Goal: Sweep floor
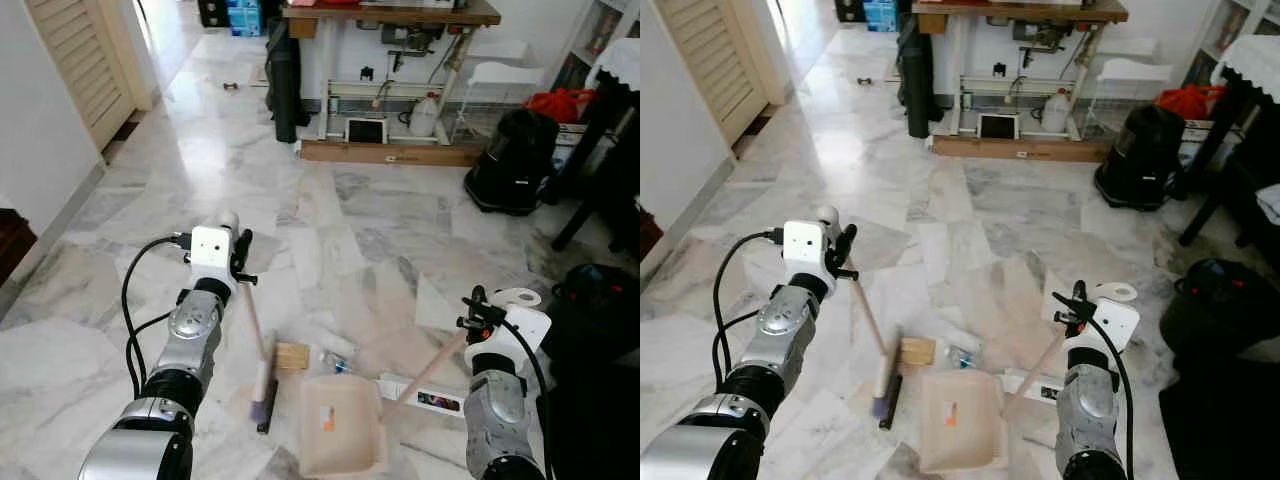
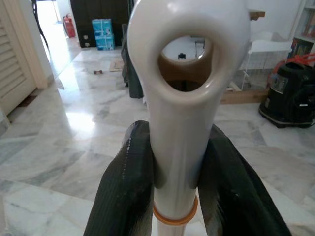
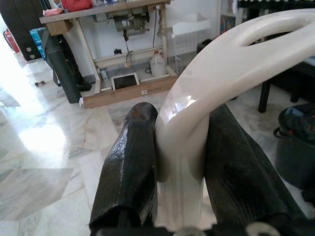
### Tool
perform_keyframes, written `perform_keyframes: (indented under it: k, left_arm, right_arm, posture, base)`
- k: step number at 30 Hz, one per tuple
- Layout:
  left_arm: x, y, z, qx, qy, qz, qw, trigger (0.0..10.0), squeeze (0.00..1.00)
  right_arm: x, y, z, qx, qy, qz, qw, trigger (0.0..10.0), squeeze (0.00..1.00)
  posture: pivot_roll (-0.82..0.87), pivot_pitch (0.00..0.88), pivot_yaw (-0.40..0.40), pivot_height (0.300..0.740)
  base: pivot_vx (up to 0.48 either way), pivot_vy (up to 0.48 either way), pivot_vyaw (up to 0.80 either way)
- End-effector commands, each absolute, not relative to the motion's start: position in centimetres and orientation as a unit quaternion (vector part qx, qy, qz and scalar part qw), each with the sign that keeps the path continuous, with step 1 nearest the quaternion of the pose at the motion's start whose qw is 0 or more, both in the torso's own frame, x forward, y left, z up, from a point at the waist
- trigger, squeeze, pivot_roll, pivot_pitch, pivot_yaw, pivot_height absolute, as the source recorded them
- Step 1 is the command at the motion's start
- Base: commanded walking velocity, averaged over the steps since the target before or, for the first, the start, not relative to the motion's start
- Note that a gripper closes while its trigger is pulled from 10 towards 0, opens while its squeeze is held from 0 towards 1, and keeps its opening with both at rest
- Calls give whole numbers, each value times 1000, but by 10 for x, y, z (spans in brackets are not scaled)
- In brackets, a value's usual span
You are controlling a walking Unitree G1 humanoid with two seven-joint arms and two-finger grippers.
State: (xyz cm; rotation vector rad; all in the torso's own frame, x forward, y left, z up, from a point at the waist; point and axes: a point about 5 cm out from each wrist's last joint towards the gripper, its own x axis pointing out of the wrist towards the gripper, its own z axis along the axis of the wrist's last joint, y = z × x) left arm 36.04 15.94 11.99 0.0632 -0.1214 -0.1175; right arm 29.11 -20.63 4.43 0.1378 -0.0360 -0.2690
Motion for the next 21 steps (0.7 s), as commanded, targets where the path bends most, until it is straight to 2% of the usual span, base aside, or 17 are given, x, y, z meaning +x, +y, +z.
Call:
perform_keyframes:
  k: [1, 3, 21]
  left_arm:
    - [364, 161, 133, 36, -87, -56, 994, 10000, 0]
    - [364, 161, 133, 36, -86, -56, 994, 10000, 0]
    - [365, 161, 134, 35, -87, -59, 994, 10000, 0]
  right_arm:
    - [294, -209, 51, 71, -35, -137, 987, 10000, 0]
    - [294, -209, 51, 71, -36, -138, 987, 10000, 0]
    - [293, -207, 49, 66, -30, -133, 988, 10000, 0]
  posture:
    - [88, 2, -15, 740]
    - [88, 2, -15, 740]
    - [86, 7, -8, 740]
  base:
    - [0, 0, 0]
    - [0, 0, 0]
    - [0, 276, 0]
